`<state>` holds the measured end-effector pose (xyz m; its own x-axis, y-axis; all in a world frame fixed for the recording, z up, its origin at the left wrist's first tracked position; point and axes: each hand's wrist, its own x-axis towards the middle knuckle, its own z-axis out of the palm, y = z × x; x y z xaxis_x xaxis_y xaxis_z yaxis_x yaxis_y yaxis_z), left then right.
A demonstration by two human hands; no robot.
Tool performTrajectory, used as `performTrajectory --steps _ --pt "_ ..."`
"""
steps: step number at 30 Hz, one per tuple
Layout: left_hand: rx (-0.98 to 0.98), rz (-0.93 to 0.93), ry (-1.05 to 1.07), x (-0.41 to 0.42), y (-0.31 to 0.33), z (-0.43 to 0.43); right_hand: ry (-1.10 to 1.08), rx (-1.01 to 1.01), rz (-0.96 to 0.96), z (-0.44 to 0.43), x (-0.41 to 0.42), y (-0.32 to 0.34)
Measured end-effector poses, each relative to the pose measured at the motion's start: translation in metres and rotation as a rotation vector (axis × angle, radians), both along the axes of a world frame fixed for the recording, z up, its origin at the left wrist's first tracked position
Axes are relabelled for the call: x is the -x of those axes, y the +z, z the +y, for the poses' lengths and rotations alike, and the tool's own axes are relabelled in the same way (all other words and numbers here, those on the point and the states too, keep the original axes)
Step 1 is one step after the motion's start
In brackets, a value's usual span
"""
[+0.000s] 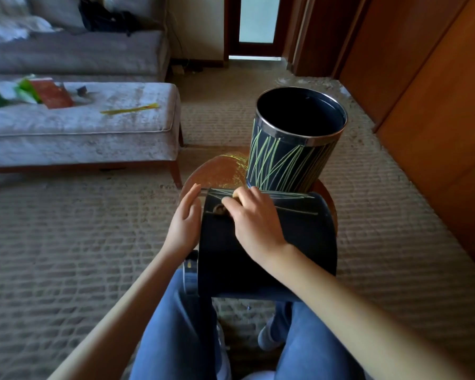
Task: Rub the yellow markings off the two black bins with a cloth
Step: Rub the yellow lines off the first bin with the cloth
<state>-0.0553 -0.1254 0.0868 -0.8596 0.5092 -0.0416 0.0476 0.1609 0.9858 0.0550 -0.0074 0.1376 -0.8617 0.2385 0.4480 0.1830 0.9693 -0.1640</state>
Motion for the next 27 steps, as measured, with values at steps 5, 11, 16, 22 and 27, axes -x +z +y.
performTrajectory --steps 5,11,16,22,27 --pt "-0.010 -0.041 0.005 0.007 -0.001 0.005 0.184 -0.077 0.112 -0.030 -0.055 -0.020" --pt "-0.047 -0.055 -0.017 -0.004 -0.004 -0.008 0.179 -0.068 0.111 -0.012 -0.023 -0.008" --pt "-0.048 -0.030 0.015 -0.013 0.001 -0.009 0.014 0.016 0.038 -0.007 0.027 -0.001" --pt "-0.050 -0.080 0.011 -0.005 0.000 -0.009 0.202 -0.051 0.090 -0.035 -0.021 -0.013" --pt "0.011 -0.096 0.052 0.000 0.005 -0.003 0.451 -0.172 -0.022 -0.023 -0.064 -0.018"
